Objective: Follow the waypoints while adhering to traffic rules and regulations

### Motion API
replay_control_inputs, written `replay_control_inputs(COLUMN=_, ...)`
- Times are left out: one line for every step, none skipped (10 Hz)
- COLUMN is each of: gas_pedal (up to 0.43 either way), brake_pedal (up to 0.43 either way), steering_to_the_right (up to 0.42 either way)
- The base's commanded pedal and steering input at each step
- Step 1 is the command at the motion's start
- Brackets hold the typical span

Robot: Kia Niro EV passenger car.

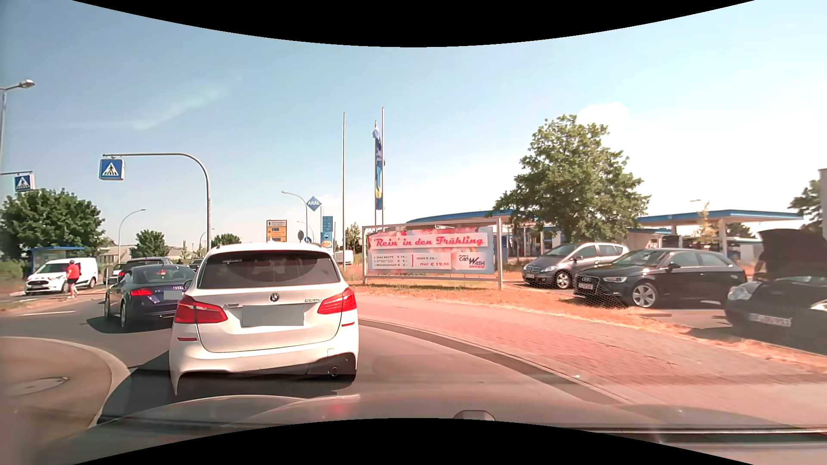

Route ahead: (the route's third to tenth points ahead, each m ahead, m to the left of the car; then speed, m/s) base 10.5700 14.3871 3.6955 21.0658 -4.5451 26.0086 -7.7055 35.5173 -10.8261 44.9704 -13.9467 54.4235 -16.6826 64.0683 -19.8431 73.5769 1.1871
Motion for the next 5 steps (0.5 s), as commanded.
replay_control_inputs(gas_pedal=0.0, brake_pedal=0.0, steering_to_the_right=-0.371)
replay_control_inputs(gas_pedal=0.0, brake_pedal=0.0, steering_to_the_right=-0.369)
replay_control_inputs(gas_pedal=0.0, brake_pedal=0.0, steering_to_the_right=-0.368)
replay_control_inputs(gas_pedal=0.0, brake_pedal=0.0, steering_to_the_right=-0.366)
replay_control_inputs(gas_pedal=0.0, brake_pedal=0.0, steering_to_the_right=-0.365)
